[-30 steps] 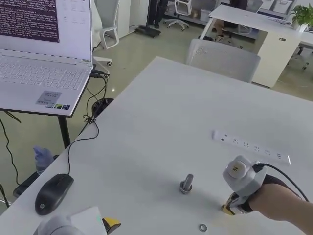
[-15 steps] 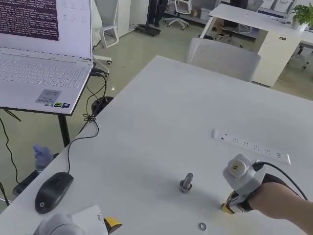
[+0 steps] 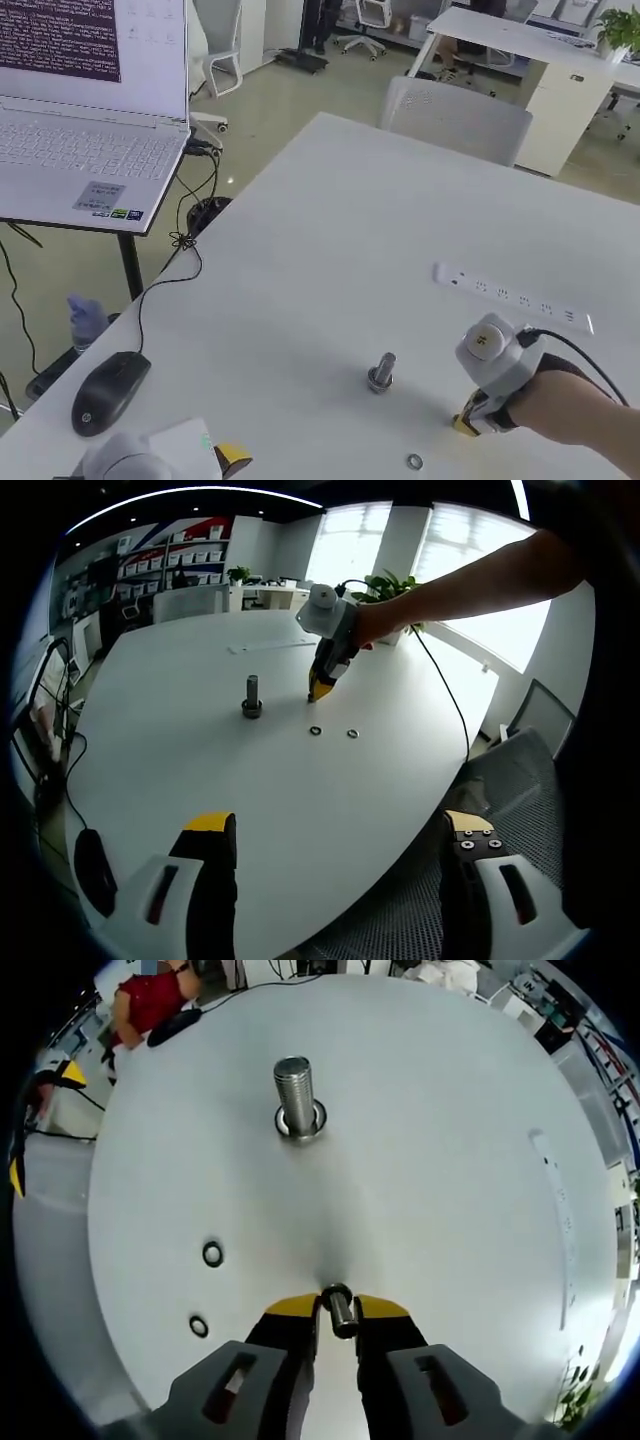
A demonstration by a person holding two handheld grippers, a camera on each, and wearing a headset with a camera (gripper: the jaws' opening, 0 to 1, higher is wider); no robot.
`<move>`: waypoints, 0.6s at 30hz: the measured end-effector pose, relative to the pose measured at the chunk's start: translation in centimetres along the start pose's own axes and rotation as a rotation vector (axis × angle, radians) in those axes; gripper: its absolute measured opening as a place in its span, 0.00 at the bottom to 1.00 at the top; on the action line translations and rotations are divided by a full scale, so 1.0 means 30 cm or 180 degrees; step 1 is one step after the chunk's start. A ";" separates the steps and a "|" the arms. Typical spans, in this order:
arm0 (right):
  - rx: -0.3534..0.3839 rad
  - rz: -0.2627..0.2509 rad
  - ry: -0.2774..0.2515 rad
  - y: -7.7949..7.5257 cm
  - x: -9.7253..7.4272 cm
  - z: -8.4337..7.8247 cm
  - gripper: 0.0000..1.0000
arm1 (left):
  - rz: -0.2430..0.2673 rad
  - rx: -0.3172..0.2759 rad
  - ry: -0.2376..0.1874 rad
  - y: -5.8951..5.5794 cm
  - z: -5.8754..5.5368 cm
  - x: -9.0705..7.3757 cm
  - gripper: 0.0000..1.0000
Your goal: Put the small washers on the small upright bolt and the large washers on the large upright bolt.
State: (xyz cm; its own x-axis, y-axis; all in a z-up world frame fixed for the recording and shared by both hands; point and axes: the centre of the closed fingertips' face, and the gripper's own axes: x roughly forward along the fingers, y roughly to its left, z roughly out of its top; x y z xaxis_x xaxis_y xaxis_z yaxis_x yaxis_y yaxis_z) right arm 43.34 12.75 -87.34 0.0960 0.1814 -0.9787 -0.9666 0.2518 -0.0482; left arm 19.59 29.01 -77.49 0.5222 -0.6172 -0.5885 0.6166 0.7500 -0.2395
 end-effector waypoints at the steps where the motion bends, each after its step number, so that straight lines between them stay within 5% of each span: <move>1: 0.0016 0.0008 -0.0001 0.001 0.001 0.000 0.16 | 0.0006 -0.0002 -0.0002 0.002 0.000 0.000 0.84; 12: 0.0035 0.0017 -0.0084 0.003 -0.014 0.016 0.30 | 0.0006 0.0002 -0.0006 -0.003 0.002 -0.009 0.84; 18: 0.0053 0.0049 -0.0056 0.008 -0.027 0.003 0.29 | 0.0010 0.0043 -0.0002 -0.008 0.009 -0.017 0.83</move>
State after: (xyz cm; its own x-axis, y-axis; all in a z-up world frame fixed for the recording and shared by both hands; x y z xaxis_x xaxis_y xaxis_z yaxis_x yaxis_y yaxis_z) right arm 43.06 12.75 -86.54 0.0853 0.2019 -0.9757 -0.9639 0.2645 -0.0296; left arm 19.34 29.07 -76.94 0.5245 -0.6150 -0.5888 0.6227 0.7487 -0.2272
